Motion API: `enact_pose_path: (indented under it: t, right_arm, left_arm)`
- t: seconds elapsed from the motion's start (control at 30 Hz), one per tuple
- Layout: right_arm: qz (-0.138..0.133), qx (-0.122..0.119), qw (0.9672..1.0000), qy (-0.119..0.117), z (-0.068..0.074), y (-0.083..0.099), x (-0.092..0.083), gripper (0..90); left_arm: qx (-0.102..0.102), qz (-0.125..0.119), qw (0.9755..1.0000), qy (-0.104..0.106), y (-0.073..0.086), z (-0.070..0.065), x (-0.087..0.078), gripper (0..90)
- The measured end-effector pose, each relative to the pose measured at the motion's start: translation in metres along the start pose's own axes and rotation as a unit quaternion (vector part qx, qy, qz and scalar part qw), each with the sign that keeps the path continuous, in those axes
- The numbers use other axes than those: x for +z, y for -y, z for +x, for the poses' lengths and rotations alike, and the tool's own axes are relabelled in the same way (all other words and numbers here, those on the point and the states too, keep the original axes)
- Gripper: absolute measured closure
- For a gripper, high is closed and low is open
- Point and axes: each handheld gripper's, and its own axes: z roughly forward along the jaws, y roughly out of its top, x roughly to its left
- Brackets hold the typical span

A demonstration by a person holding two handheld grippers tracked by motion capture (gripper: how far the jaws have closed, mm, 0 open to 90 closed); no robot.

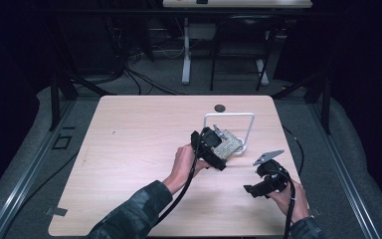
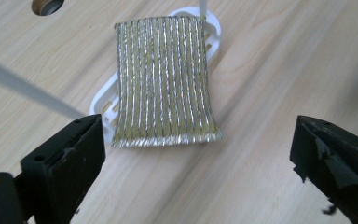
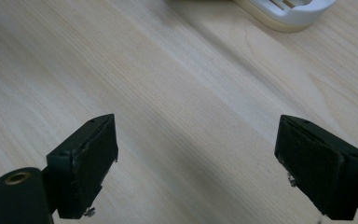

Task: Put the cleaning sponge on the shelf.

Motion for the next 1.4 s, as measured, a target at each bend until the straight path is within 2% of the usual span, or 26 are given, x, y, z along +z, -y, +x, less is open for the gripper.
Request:
enact_pose_path:
  t: [0.03, 0.17, 0.27, 0.4, 0.43, 0.47, 0.5, 0.53, 0.57, 0.67, 0.73, 0.77, 0.87, 1.1, 1.2, 1.23, 1.4]
  right_arm:
    - [-0.002, 0.005, 1.0000, -0.001, 0.000, -0.001, 0.000, 12.3]
    - [-0.004, 0.001, 1.0000, 0.004, 0.001, 0.000, -0.001, 12.2]
    - [-0.004, 0.004, 1.0000, 0.006, 0.000, -0.001, 0.001, 12.0]
    - [-0.007, 0.009, 0.9999, 0.004, -0.001, -0.002, 0.000, 11.9]
    - [-0.007, 0.009, 0.9999, 0.004, -0.001, -0.002, 0.000, 11.9]
    - [-0.006, 0.006, 0.9999, 0.008, -0.001, -0.001, -0.001, 11.9]
    - [-0.007, 0.009, 0.9999, 0.009, -0.001, -0.001, -0.001, 11.9]
    - [-0.008, 0.009, 0.9999, 0.011, -0.001, -0.001, -0.001, 12.0]
    - [-0.008, 0.008, 0.9999, 0.011, -0.001, -0.001, -0.002, 12.0]
    - [-0.010, 0.010, 0.9998, 0.011, -0.001, -0.001, -0.003, 11.9]
    - [-0.008, 0.010, 0.9998, 0.013, -0.001, -0.001, -0.003, 12.0]
    - [-0.008, 0.009, 0.9998, 0.015, -0.001, -0.001, -0.003, 12.0]
    - [-0.006, 0.011, 0.9998, 0.014, -0.001, -0.001, -0.002, 12.0]
    - [-0.001, 0.008, 0.9999, 0.013, 0.001, -0.001, 0.000, 12.3]
    - [-0.002, 0.007, 0.9999, 0.014, 0.001, -0.001, 0.000, 12.3]
    - [-0.003, 0.007, 0.9999, 0.014, 0.001, -0.001, 0.000, 12.3]
    - [-0.001, 0.007, 0.9999, 0.015, 0.001, -0.001, 0.000, 12.4]
  left_arm:
    - [0.000, 0.000, 1.0000, -0.003, 0.004, 0.001, -0.005, 1.9]
    - [0.001, 0.000, 1.0000, -0.005, 0.023, 0.009, -0.025, 0.2]
    - [-0.008, 0.001, 1.0000, -0.001, 0.037, 0.017, -0.036, 0.2]
    - [-0.014, -0.001, 0.9999, -0.006, 0.051, 0.024, -0.053, 0.1]
    - [-0.014, -0.001, 0.9999, -0.006, 0.051, 0.024, -0.053, 0.1]
    - [-0.022, -0.006, 0.9997, -0.009, 0.059, 0.027, -0.061, 0.1]
    - [-0.022, -0.006, 0.9997, -0.009, 0.059, 0.027, -0.061, 0.1]
    - [-0.025, -0.006, 0.9996, -0.013, 0.068, 0.030, -0.069, 0.1]
    - [-0.025, -0.006, 0.9996, -0.013, 0.068, 0.030, -0.069, 0.1]
    - [-0.039, -0.007, 0.9991, -0.017, 0.086, 0.037, -0.081, 0.1]
    - [-0.043, -0.008, 0.9989, -0.017, 0.089, 0.038, -0.083, 0.1]
    - [-0.051, -0.010, 0.9985, -0.018, 0.099, 0.041, -0.089, 0.1]
    - [-0.063, -0.013, 0.9978, -0.016, 0.111, 0.044, -0.094, 0.1]
    - [-0.097, 0.011, 0.9952, -0.010, 0.150, 0.050, -0.096, 0.1]
    - [-0.104, 0.019, 0.9943, -0.012, 0.163, 0.052, -0.099, 0.0]
    - [-0.104, 0.019, 0.9943, -0.012, 0.163, 0.052, -0.099, 0.0]
    - [-0.126, 0.023, 0.9916, -0.020, 0.189, 0.056, -0.106, 0.0]
